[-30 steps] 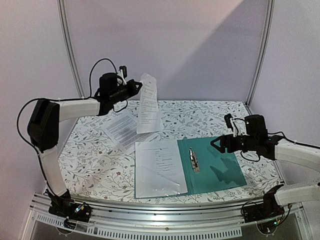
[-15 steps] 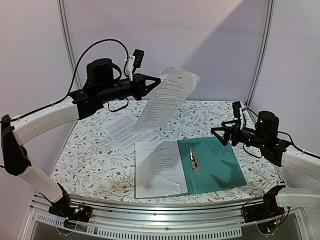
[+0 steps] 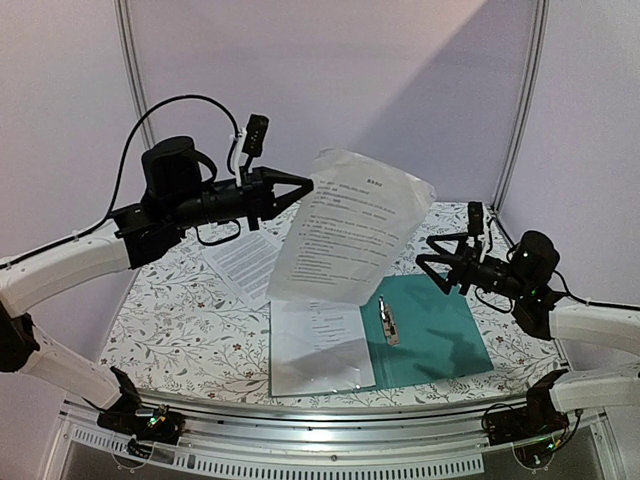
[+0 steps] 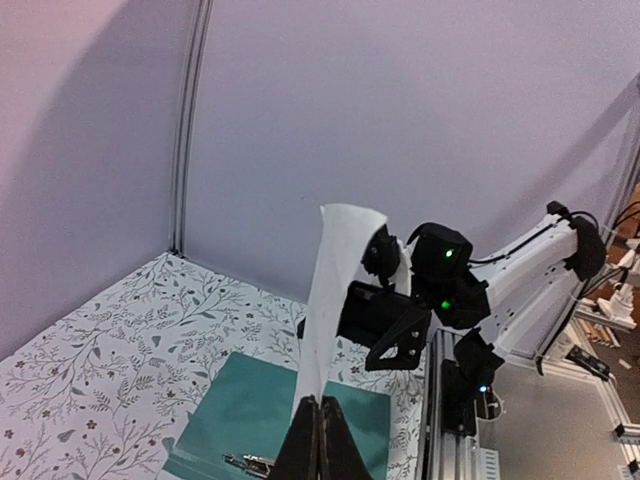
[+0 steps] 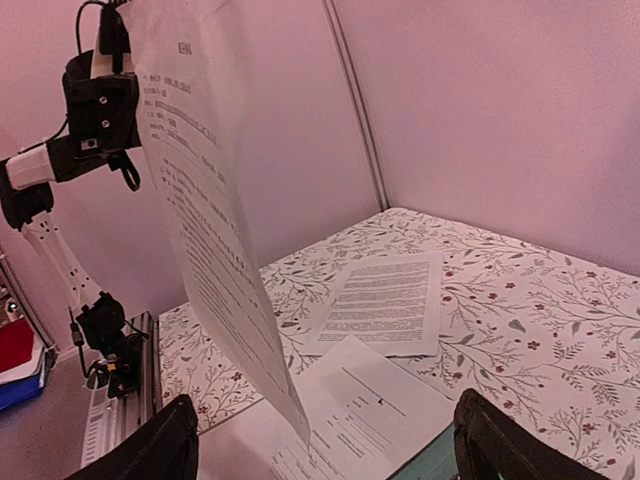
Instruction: Put the files into the folder
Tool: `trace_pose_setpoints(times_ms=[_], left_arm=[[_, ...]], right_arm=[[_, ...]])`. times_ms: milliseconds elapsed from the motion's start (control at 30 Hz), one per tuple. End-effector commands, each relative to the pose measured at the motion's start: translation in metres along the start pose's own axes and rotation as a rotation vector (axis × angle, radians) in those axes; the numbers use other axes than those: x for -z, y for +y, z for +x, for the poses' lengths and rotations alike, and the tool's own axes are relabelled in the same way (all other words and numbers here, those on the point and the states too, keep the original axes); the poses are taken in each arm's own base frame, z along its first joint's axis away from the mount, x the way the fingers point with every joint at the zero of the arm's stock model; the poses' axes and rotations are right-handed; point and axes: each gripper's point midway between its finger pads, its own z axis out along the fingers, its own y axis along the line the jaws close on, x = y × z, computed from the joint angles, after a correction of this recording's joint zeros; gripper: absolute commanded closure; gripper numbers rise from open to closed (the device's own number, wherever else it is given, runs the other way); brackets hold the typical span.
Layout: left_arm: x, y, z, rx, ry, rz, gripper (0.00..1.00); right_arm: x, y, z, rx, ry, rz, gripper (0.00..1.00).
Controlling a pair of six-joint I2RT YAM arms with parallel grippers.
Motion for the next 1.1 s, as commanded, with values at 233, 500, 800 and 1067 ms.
trace_pose_setpoints(times_ms=[233,500,800,1067], left_arm=[[0.005,-0.006,-0.009,0.125,-0.151,0.051,1.0],[0.003,0.008,0.0,0.2,-0.165,0.035,1.0],[-0.001,0.005,0.006,0.283,-0.179,0.115,1.0],[-0.004,0.014,0.016,0.325,-0.161,0.085,1.0]], right_arm=[[-0.029,0.041,0.004,-0.039,0.021,-0.222,0.39],[-0.027,0.043,0.005,-0.073,0.009,-0.23,0.76],[-0.037,0.034,0.002,-0.103,0.004,-0.212,0.72],[-0.037,0.029,0.004,-0.113,0.003,-0.178,0.88]])
